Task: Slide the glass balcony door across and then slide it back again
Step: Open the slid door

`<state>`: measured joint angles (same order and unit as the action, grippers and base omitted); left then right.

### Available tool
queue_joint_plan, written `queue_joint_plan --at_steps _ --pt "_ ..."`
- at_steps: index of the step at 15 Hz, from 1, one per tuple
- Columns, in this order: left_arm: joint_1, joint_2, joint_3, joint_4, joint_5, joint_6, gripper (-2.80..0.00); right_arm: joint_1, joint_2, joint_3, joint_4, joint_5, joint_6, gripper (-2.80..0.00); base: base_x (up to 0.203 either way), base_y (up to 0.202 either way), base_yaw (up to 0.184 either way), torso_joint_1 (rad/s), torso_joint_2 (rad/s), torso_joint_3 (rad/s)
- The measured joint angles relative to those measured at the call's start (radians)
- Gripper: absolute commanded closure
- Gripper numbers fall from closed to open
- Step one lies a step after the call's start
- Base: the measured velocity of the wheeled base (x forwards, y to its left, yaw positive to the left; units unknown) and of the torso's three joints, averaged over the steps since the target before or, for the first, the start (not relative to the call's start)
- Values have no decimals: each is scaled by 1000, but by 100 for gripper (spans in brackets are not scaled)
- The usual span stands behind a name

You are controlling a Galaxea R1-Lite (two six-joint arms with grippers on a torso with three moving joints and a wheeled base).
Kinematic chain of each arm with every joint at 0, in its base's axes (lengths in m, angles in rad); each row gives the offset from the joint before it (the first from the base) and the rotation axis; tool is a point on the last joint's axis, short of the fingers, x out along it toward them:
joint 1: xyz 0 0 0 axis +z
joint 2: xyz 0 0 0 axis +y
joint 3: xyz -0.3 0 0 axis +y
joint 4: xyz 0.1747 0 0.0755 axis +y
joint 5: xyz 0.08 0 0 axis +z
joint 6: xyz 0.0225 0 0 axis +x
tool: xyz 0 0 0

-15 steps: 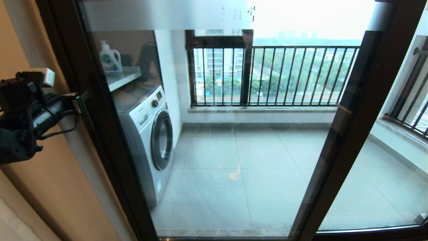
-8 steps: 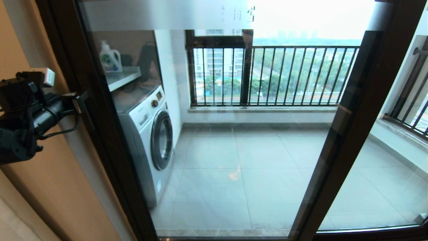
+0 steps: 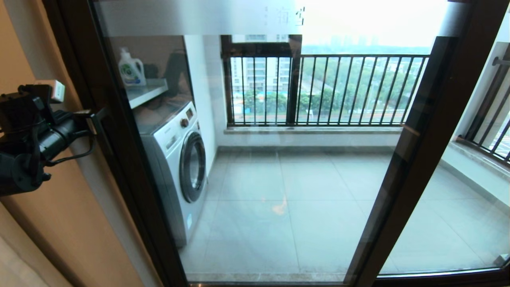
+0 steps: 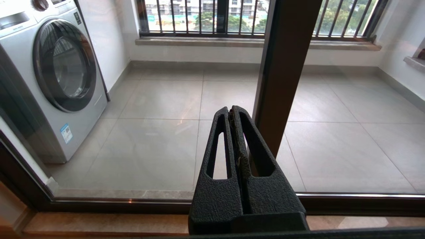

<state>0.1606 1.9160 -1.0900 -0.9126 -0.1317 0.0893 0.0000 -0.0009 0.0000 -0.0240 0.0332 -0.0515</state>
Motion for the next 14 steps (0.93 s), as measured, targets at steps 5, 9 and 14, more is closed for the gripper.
queue_joint_plan --at_steps 5,9,14 --pt "-17 -10 10 1 9 0 0 0 0 0 0 0 0 0 0 0 0 0 0 0" --pt "-91 -13 12 -5 11 0 0 0 0 0 0 0 0 0 0 0 0 0 0 0" --pt "-167 -17 23 -5 -4 0 0 0 0 0 0 0 0 0 0 0 0 0 0 0"
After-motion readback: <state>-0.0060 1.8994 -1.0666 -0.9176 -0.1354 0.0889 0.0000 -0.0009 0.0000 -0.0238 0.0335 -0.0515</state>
